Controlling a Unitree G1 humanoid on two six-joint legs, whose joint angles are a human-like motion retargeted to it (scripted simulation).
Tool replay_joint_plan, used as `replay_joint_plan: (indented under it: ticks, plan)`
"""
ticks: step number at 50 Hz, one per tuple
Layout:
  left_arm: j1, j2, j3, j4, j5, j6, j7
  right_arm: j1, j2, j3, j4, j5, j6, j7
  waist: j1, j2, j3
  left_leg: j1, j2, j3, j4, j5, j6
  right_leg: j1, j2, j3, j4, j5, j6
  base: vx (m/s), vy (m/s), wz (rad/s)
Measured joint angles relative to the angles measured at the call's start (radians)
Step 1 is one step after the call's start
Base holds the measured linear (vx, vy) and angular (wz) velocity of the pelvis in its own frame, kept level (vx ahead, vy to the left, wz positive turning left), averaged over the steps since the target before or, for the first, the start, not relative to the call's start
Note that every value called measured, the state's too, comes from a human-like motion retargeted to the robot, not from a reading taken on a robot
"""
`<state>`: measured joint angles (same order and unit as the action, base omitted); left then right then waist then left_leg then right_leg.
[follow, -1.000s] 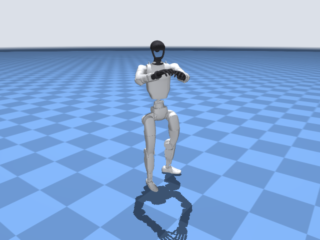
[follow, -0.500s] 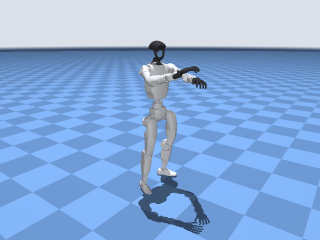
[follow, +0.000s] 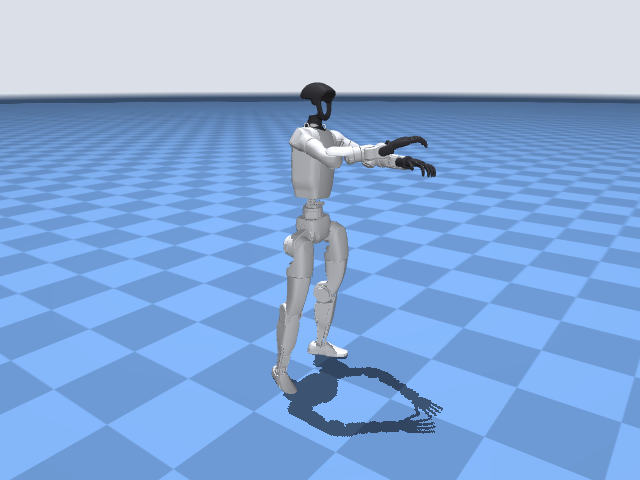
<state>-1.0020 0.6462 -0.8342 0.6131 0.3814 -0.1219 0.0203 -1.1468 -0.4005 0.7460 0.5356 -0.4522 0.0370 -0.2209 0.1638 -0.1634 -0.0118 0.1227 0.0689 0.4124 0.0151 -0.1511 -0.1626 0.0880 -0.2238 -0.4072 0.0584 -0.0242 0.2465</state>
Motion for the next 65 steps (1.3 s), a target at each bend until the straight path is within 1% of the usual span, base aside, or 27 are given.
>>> replay_joint_plan:
  ticks: [7,9,10,13,18,21,24,31,33,36,40,43,45,48,52,55,59,62,65]
  plan:
    - [-0.11,0.041,0.085,-0.038,0.016,0.035,0.045,0.015,0.074,0.094,0.075,-0.024,-0.006,0.189,0.062,-0.02,-0.001,-0.015,-0.007,-0.036,-0.004,0.001,-0.001,0.003,-0.008,-0.036,0.006,0.001,-0.005,0.01,0.05,0.27]
    - [-0.14,0.045,0.1,-0.046,0.007,0.038,0.045,0.022,0.092,0.1,0.096,-0.027,-0.003,0.212,0.076,-0.023,-0.002,-0.02,-0.009,-0.048,-0.006,0.002,-0.002,0.004,-0.011,-0.047,0.009,0.0,-0.007,0.02,0.05,0.32]
    - [-0.152,0.045,0.104,-0.047,0.002,0.039,0.044,0.024,0.098,0.099,0.104,-0.028,-0.001,0.212,0.083,-0.025,-0.002,-0.022,-0.01,-0.054,-0.006,0.002,-0.002,0.005,-0.013,-0.053,0.01,0.0,-0.007,0.02,0.05,0.33]
    - [-0.161,0.043,0.083,-0.035,-0.014,0.034,0.036,0.017,0.098,0.08,0.096,-0.025,0.009,0.152,0.101,-0.029,-0.003,-0.028,-0.016,-0.072,-0.009,0.005,-0.004,0.007,-0.02,-0.072,0.016,-0.002,-0.009,0.02,0.05,0.33]
    - [-0.116,0.036,-0.006,0.005,-0.022,0.009,-0.019,-0.02,0.07,0.038,0.037,-0.012,0.014,0.016,0.126,-0.037,-0.003,-0.037,-0.025,-0.101,-0.012,0.008,-0.007,0.012,-0.031,-0.1,0.025,-0.006,-0.012,0.02,0.05,0.31]
    - [-0.092,0.034,-0.04,0.022,-0.008,-0.011,-0.044,-0.033,0.058,0.037,0.015,-0.011,0.002,-0.024,0.139,-0.041,-0.005,-0.041,-0.031,-0.114,-0.014,0.01,-0.01,0.015,-0.037,-0.114,0.029,-0.008,-0.014,0.02,0.05,0.25]
    - [-0.091,0.039,-0.034,0.022,0.012,-0.019,-0.028,-0.028,0.062,0.061,0.02,-0.015,-0.013,-0.007,0.153,-0.044,-0.005,-0.042,-0.036,-0.124,-0.015,0.01,-0.013,0.018,-0.043,-0.124,0.032,-0.008,-0.016,0.02,0.05,0.19]
    - [-0.158,0.066,0.055,-0.017,0.018,-0.015,0.041,0.027,0.125,0.11,0.089,-0.006,-0.036,0.153,0.175,-0.038,-0.004,-0.04,-0.044,-0.134,-0.018,0.008,-0.014,0.023,-0.051,-0.131,0.036,-0.005,-0.018,0.01,0.04,0.07]
    - [-0.173,0.072,0.064,-0.02,0.009,-0.012,0.049,0.035,0.137,0.105,0.102,0.002,-0.033,0.158,0.177,-0.034,-0.004,-0.039,-0.047,-0.133,-0.019,0.008,-0.013,0.023,-0.054,-0.13,0.039,-0.005,-0.018,0.0,0.0,0.0]
    - [-0.18,0.079,0.051,-0.005,-0.001,-0.005,0.041,0.028,0.138,0.09,0.102,0.002,-0.026,0.128,0.174,-0.028,-0.002,-0.037,-0.05,-0.13,-0.019,0.006,-0.012,0.018,-0.059,-0.124,0.047,-0.006,-0.018,0.0,0.0,0.0]
    - [-0.157,0.077,-0.001,0.031,-0.007,0.005,-0.034,-0.007,0.117,0.072,0.074,-0.022,-0.02,0.077,0.16,-0.022,-0.001,-0.034,-0.053,-0.12,-0.017,0.002,-0.009,0.007,-0.068,-0.111,0.066,-0.011,-0.018,0.0,0.0,0.0]
    - [-0.128,0.068,-0.041,0.049,-0.005,-0.005,-0.084,-0.034,0.091,0.07,0.047,-0.048,-0.021,0.04,0.144,-0.018,0.001,-0.03,-0.054,-0.11,-0.015,-0.001,-0.008,-0.003,-0.073,-0.098,0.083,-0.016,-0.018,-0.01,0.02,-0.13]
    - [-0.11,0.062,-0.056,0.052,0.005,-0.016,-0.084,-0.045,0.073,0.073,0.033,-0.06,-0.025,0.018,0.132,-0.015,0.002,-0.027,-0.053,-0.101,-0.013,-0.003,-0.008,-0.009,-0.075,-0.087,0.093,-0.018,-0.018,-0.01,0.01,-0.22]
    - [-0.097,0.054,-0.051,0.044,0.031,-0.025,-0.031,-0.047,0.048,0.085,0.028,-0.056,-0.033,0.016,0.114,-0.012,0.004,-0.019,-0.052,-0.086,-0.012,-0.007,-0.007,-0.016,-0.076,-0.069,0.105,-0.022,-0.019,-0.01,0.0,-0.27]
    - [-0.104,0.036,-0.008,0.018,0.047,-0.01,0.03,-0.026,0.018,0.109,0.036,-0.024,-0.039,0.085,0.087,-0.003,0.01,-0.004,-0.048,-0.061,-0.01,-0.012,-0.006,-0.022,-0.073,-0.04,0.114,-0.024,-0.019,-0.01,-0.02,-0.33]
    - [-0.115,0.022,0.013,-0.008,0.032,0.003,0.016,0.009,-0.007,0.124,0.036,-0.008,-0.041,0.149,0.065,0.007,0.011,0.007,-0.043,-0.039,-0.008,-0.016,-0.005,-0.025,-0.066,-0.018,0.113,-0.024,-0.018,-0.01,-0.03,-0.39]
    - [-0.123,0.02,-0.016,-0.049,0.006,0.001,-0.05,0.065,-0.057,0.114,-0.004,-0.006,-0.045,0.193,0.032,0.022,0.01,0.019,-0.036,-0.005,-0.005,-0.02,-0.003,-0.03,-0.055,0.015,0.104,-0.019,-0.01,-0.01,-0.05,-0.45]
    - [-0.124,0.029,-0.057,-0.077,-0.009,-0.014,-0.077,0.1,-0.114,0.079,-0.08,-0.002,-0.051,0.173,0.006,0.034,0.009,0.028,-0.03,0.023,-0.004,-0.023,0.0,-0.035,-0.045,0.042,0.094,-0.014,-0.002,-0.01,-0.06,-0.5]
    - [-0.123,0.036,-0.073,-0.091,-0.013,-0.029,-0.033,0.126,-0.179,0.025,-0.179,0.01,-0.059,0.094,-0.021,0.045,0.008,0.036,-0.025,0.052,-0.003,-0.024,0.002,-0.04,-0.034,0.07,0.079,-0.008,0.008,-0.01,-0.07,-0.53]
